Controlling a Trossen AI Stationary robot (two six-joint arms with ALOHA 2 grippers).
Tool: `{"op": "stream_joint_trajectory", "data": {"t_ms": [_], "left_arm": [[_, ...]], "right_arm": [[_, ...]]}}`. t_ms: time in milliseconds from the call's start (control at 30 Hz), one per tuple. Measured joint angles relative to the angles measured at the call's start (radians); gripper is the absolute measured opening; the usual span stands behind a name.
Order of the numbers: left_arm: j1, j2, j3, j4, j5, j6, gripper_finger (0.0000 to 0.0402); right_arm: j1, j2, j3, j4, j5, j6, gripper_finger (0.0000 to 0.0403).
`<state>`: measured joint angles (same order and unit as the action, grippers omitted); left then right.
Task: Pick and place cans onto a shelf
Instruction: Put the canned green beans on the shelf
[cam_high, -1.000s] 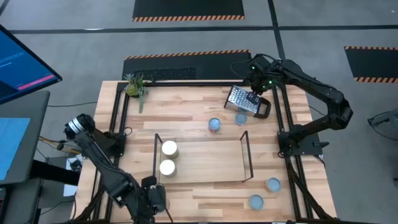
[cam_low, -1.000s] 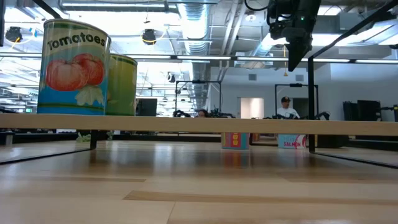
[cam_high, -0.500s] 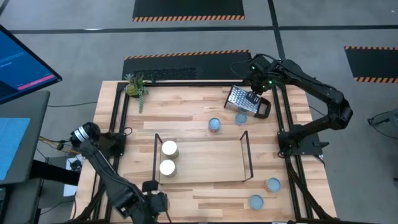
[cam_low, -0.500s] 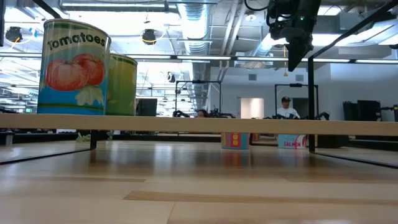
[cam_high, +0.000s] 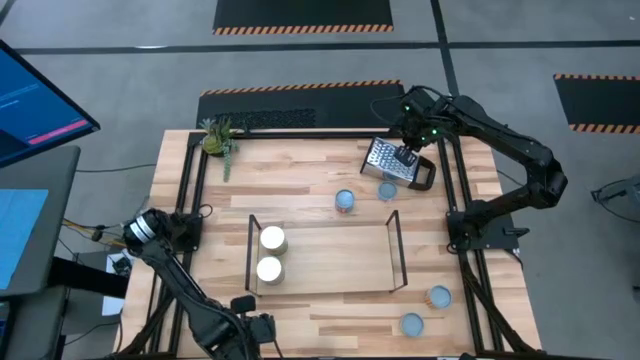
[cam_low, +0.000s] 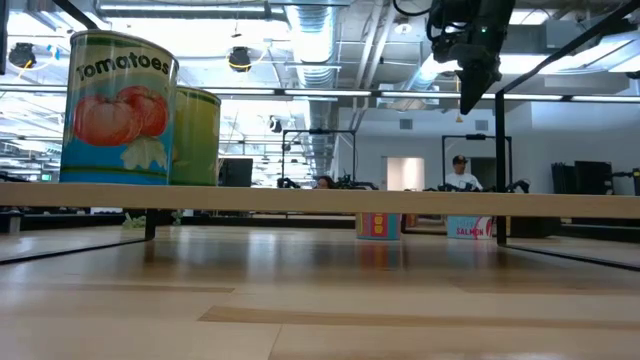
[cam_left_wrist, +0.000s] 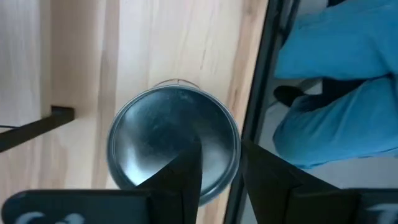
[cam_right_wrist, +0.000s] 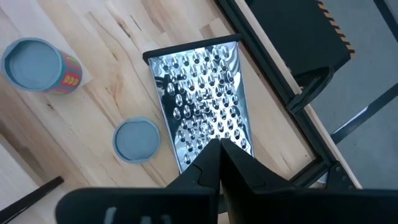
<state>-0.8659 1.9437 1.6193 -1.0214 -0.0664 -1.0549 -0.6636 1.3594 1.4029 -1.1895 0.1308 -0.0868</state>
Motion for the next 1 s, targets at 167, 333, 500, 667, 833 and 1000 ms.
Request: {"op": "stream_joint_trajectory", "data": {"t_ms": [167,333,500,667,833,1000], "left_arm": [[0.0,0.007,0.0,0.014,0.003,-0.039,0.0105],[0.0,0.011,0.013,0.009,0.007,-0.055,0.0105],[0.0,0.018,0.021,0.018,-0.001,-0.032,0.0105],[0.001,0.048,0.024,0.01,0.001,-0.012,0.0105],[0.006,0.058,0.026,-0.002,-0.006,-0.015,0.0104],[0.011,0.059,0.025,-0.004,-0.033,-0.015,0.007]], "right_arm": [[0.0,0.0,0.0,0.004,0.0,0.0,0.0033],[0.0,0.0,0.0,0.02,0.0,0.0,0.0033],[0.0,0.0,0.0,0.02,0.0,0.0,0.0033],[0.0,0.0,0.0,0.022,0.0,0.0,0.0033],[0.0,0.0,0.0,0.024,0.0,0.0,0.0033],[0.0,0.0,0.0,0.024,0.0,0.0,0.0033]]}}
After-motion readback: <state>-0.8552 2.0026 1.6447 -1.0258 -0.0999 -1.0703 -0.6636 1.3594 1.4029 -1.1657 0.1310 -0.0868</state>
